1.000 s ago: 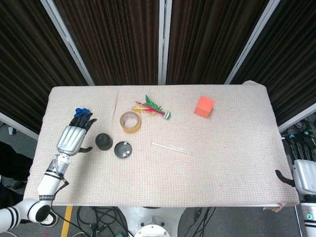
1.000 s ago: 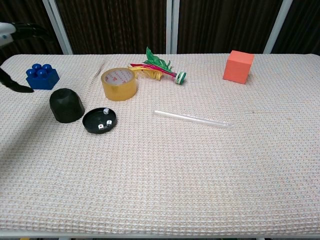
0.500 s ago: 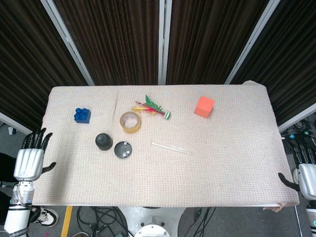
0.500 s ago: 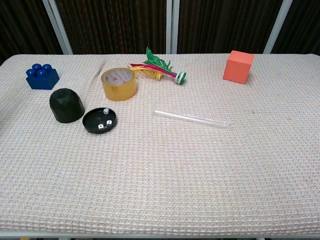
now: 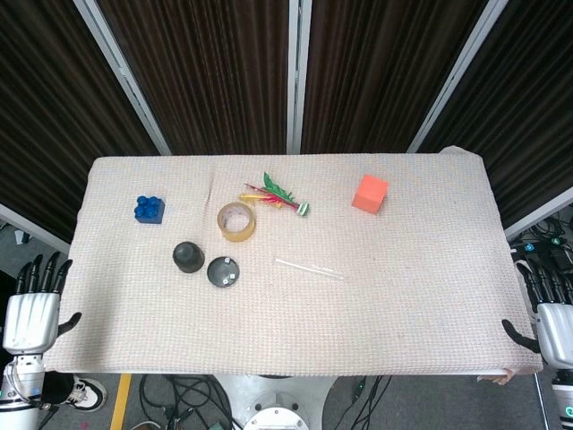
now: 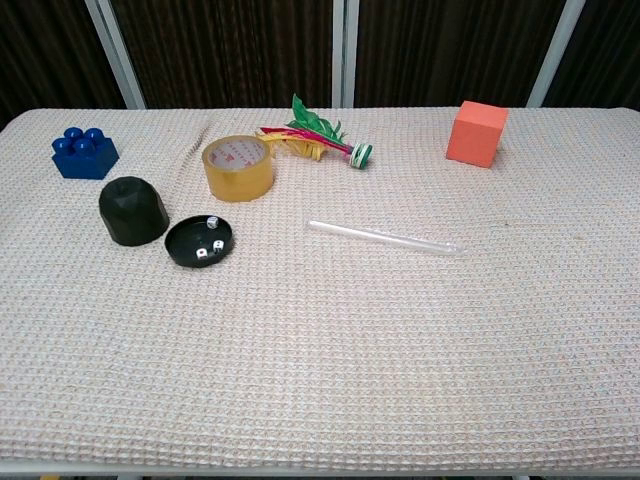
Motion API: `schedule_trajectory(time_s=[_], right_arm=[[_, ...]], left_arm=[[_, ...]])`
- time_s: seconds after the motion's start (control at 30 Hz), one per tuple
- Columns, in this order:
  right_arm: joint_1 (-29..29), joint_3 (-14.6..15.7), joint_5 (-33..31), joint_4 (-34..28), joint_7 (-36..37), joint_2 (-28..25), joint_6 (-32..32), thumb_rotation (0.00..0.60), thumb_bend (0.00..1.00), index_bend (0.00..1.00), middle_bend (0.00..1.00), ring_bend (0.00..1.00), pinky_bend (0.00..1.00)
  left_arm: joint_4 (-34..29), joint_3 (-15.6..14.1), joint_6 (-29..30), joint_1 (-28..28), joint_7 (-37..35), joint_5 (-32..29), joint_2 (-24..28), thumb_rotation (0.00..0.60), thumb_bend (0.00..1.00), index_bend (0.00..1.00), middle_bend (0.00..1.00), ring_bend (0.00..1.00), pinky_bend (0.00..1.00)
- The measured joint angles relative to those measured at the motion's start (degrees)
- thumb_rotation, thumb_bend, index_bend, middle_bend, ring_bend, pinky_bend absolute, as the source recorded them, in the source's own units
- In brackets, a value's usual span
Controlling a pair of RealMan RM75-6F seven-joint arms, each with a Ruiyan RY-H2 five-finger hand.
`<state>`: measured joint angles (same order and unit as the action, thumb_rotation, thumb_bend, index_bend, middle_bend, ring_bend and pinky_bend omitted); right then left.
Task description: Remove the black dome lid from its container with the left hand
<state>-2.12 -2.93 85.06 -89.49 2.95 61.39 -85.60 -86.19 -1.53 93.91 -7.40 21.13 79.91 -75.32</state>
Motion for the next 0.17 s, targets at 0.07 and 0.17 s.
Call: schedule_trajectory(time_s=[0.07, 0.17], right_arm=[[0.1, -0.1, 0.0, 0.0, -0.1, 0.1, -0.2, 0.600, 0.12, 0.00, 0.00, 0.00, 0.00], [0.2, 0.0, 0.2, 0.1, -0.3, 0.3, -0.4, 0.600, 0.12, 0.00, 0.00, 0.00, 0.00]], left_arm=[[-0.1, 0.1, -0.2, 0.2, -0.9, 0.3, 0.2, 0.600, 0.03, 0.12, 0.06, 0.00, 0.11], [-0.4, 0.2, -0.8, 0.4, -3.0, 0.9, 0.4, 0.600, 0.03, 0.12, 0.06, 0.00, 0.12]])
